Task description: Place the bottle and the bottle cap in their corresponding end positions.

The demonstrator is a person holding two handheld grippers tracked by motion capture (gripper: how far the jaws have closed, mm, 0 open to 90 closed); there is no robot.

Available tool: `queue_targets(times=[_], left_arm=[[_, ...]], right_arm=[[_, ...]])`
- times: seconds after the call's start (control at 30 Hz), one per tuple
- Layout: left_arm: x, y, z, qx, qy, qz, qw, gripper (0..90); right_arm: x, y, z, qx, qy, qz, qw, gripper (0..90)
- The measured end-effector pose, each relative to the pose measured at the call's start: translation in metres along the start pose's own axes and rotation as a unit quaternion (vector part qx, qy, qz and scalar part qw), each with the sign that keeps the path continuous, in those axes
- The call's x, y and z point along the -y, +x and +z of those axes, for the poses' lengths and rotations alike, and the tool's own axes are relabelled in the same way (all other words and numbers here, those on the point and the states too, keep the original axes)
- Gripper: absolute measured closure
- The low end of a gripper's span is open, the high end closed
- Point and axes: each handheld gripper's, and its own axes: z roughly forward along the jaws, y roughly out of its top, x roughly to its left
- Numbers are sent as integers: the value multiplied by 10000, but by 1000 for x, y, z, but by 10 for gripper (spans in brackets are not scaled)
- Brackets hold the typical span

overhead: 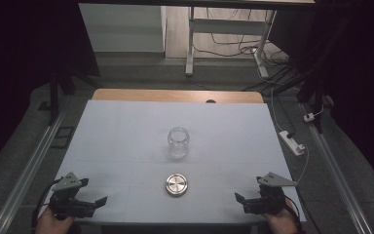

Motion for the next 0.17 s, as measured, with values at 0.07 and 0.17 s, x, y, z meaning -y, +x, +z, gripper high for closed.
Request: queue_targets(times=[0.07,0.17], left_arm=[[3,1,2,-51,153,-37,9999,0],[2,1,1,-40,101,-65,9999,3]], right_arm=[[2,-2,-3,10,-87,102,9999,0],[2,-3,-3,18,-38,132,9999,0]])
